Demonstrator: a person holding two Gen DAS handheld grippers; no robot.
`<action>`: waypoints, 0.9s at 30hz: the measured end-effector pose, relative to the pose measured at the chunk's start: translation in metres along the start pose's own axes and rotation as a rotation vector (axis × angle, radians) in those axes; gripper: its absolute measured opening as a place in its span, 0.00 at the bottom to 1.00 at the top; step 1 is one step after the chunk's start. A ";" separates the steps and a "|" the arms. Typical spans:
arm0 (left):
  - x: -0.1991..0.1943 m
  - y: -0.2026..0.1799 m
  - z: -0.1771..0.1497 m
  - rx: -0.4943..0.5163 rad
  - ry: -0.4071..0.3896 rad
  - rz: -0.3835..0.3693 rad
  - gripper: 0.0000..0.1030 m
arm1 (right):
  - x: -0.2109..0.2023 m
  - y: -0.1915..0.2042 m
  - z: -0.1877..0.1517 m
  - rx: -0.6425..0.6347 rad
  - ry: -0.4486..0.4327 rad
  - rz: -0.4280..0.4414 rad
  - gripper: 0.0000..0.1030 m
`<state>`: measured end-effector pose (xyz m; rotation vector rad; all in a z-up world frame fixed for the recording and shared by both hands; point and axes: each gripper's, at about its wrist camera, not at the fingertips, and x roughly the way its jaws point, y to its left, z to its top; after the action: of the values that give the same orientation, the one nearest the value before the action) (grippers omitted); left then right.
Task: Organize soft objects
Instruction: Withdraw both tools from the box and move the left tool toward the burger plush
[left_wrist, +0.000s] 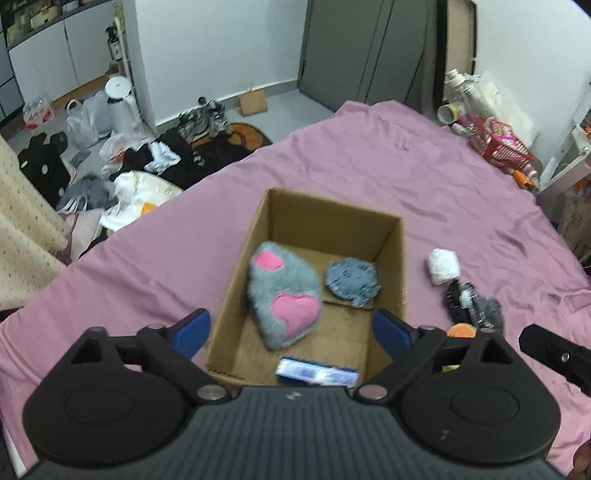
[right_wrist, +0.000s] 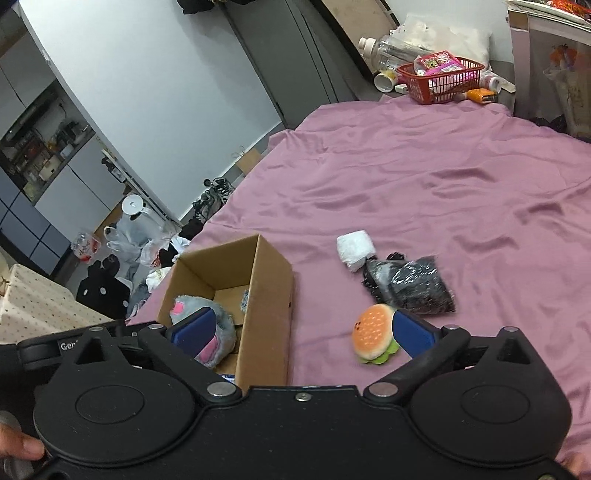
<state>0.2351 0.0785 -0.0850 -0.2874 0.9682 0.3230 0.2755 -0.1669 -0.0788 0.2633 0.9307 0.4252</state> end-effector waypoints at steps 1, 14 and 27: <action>-0.002 -0.004 0.002 0.007 -0.007 -0.007 0.96 | -0.002 -0.003 0.003 0.002 0.001 0.003 1.00; -0.023 -0.062 0.004 0.068 -0.044 -0.072 0.99 | -0.031 -0.043 0.038 0.005 -0.026 0.004 1.00; -0.013 -0.109 -0.010 0.086 0.017 -0.122 0.99 | -0.016 -0.101 0.029 0.108 -0.016 0.049 1.00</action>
<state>0.2639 -0.0269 -0.0692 -0.2699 0.9735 0.1670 0.3150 -0.2649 -0.0904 0.3881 0.9339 0.4182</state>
